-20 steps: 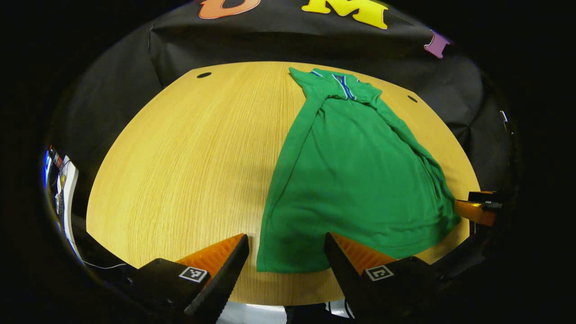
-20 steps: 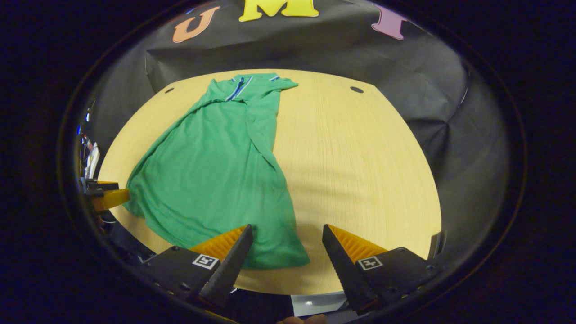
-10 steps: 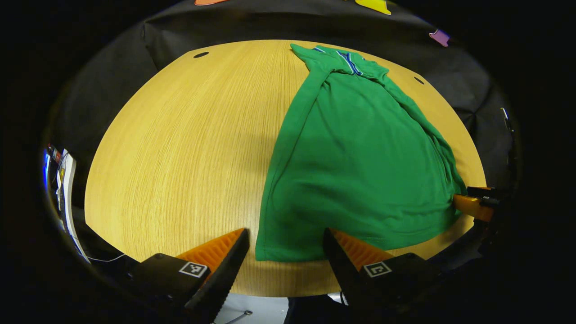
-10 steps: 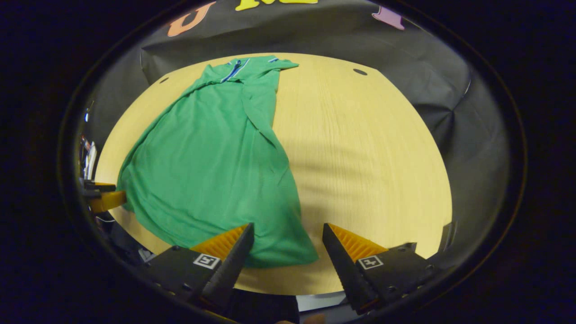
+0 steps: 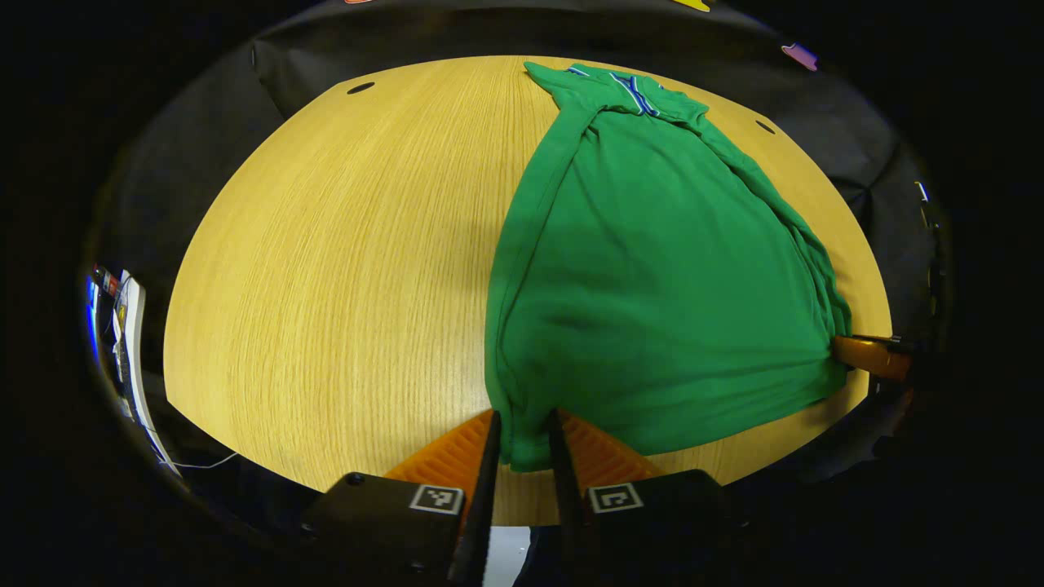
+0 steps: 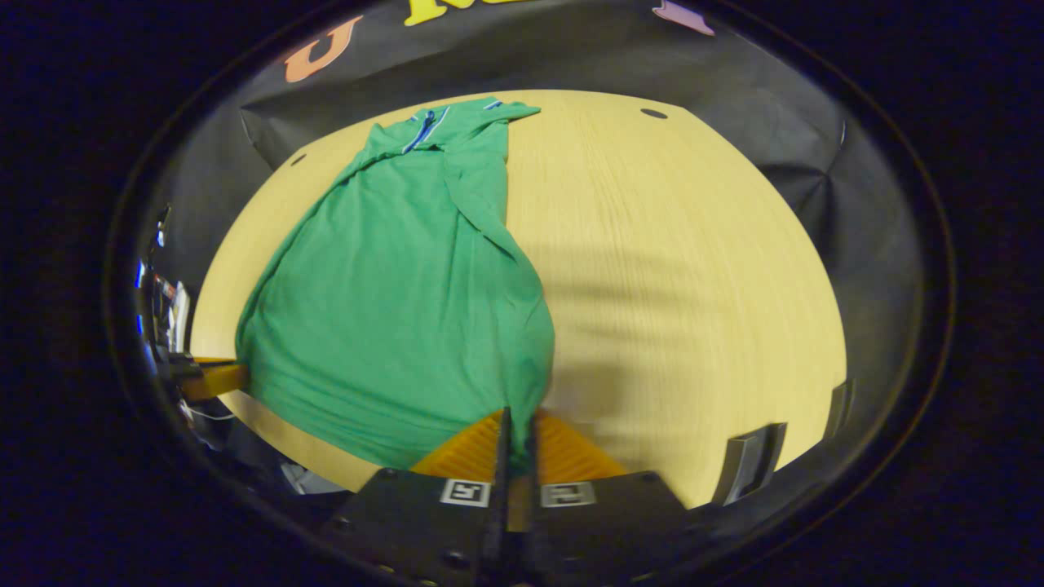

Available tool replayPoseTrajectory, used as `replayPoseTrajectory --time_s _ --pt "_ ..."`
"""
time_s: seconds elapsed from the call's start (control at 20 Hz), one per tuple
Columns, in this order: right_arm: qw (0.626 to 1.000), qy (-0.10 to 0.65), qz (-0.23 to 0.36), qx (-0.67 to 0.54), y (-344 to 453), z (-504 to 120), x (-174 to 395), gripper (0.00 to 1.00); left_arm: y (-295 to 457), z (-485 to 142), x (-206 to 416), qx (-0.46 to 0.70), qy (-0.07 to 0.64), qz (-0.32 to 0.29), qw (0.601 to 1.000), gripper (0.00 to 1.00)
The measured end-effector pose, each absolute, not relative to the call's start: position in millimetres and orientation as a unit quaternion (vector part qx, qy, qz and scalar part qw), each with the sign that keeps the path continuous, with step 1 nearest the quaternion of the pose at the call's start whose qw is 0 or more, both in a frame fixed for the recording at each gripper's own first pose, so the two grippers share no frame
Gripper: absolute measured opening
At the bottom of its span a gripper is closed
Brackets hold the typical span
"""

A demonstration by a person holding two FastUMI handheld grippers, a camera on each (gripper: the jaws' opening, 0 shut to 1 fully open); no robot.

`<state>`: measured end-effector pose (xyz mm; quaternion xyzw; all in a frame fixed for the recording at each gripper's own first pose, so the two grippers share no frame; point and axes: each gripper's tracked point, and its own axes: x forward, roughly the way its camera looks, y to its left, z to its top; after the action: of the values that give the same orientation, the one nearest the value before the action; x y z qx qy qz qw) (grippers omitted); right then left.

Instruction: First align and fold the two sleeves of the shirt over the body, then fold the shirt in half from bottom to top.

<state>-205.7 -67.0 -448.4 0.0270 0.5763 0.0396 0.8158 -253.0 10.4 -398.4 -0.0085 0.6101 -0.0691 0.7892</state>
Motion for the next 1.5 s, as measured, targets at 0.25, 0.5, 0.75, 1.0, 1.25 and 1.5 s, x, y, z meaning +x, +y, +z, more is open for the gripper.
replayPoseTrajectory --time_s 0.25,0.5,0.75,1.0,1.25,1.5 --pt "0.811 0.582 0.049 0.032 -64 -448 -209 0.00 -2 -395 -253 -0.030 0.609 -0.105 0.786 0.07" --pt "0.817 0.571 0.048 0.067 -63 -425 -201 0.00 -6 -376 -242 -0.043 0.589 -0.135 0.796 0.06" --pt "0.838 0.537 0.051 0.084 -62 -387 -174 0.00 -6 -356 -213 -0.043 0.544 -0.153 0.824 0.06" --pt "0.868 0.485 0.054 0.092 -56 -343 -116 0.00 -16 -333 -160 -0.063 0.484 -0.149 0.860 0.06" --pt "0.896 0.430 0.063 0.091 -50 -300 -44 0.00 -20 -309 -101 -0.057 0.438 -0.150 0.885 0.06" --pt "0.914 0.391 0.069 0.086 -46 -271 23 0.00 -30 -280 -31 -0.062 0.393 -0.154 0.904 0.06"
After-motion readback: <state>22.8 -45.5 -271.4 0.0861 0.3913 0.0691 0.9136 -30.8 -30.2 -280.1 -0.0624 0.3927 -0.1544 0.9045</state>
